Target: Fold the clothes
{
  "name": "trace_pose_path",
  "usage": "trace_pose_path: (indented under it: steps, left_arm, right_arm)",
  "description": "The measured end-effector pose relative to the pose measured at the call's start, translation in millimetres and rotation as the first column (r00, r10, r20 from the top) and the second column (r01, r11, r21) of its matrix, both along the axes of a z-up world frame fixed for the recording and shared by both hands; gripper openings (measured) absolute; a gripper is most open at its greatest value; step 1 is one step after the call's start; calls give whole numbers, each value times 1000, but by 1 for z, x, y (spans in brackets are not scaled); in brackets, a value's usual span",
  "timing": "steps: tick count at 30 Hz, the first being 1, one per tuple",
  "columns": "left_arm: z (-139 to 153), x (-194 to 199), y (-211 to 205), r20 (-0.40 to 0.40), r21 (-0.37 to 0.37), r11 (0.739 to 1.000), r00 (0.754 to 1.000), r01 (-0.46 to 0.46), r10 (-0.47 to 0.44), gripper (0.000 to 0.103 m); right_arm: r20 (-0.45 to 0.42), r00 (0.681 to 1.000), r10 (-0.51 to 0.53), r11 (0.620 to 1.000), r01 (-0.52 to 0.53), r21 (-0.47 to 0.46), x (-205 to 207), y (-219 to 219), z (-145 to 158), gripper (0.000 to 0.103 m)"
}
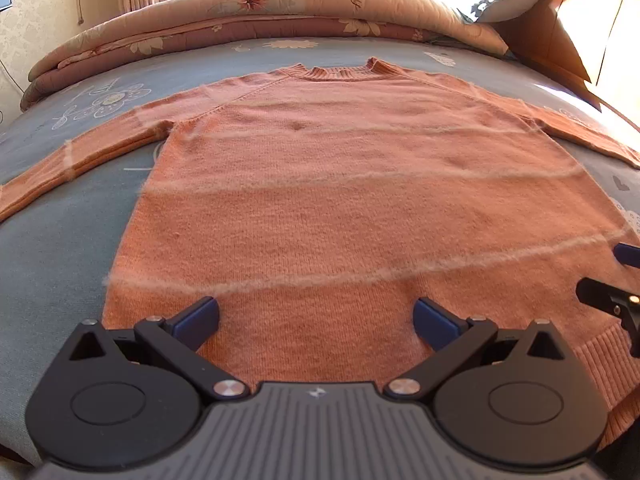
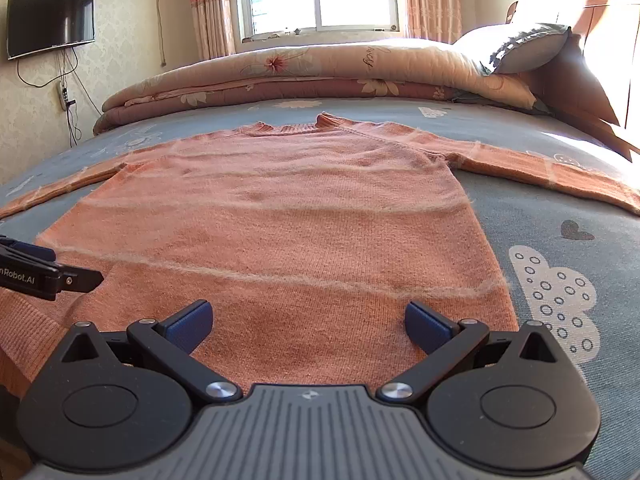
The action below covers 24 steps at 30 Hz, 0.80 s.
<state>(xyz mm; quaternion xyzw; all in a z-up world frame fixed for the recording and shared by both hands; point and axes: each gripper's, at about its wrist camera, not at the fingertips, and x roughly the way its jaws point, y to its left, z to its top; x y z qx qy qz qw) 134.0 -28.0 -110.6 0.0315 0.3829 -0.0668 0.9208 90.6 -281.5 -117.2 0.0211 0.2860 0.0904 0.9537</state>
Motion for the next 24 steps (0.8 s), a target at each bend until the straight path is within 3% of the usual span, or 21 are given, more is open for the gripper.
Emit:
trace_pose_path:
  steps: [4,8,12,17,21,24]
  left_arm:
    - [-4,-21,9,40,-25,997,997,70,-69,102]
    - [0,-15,9,11,-32,997,998,66,-66,102]
    - [-1,-17,4,28,-22,999,999,47,-46,102]
    - [-3,-19,8,51,-36,998,997,58,-57,102]
    - [6,-10,9,26,-26,996,996,90,-89,102]
    - [28,10,11,52,-18,990,989,142,-141,102]
  right_arm:
    - [-8,1000,-3,1000,3,16,1,-2,1,103]
    - [-12,1000,-5,998,5,65,2,-8,1,103]
    - [-11,1000,-2,1000,2,29,1,-3,0,103]
    - [-7,1000,-2,995,1,-99,1,14,-3,103]
    - [-18,1000,1,997,-3,-78,1,10,-1,103]
    - [-24,1000,5,998,-7,-70,1,8,0,103]
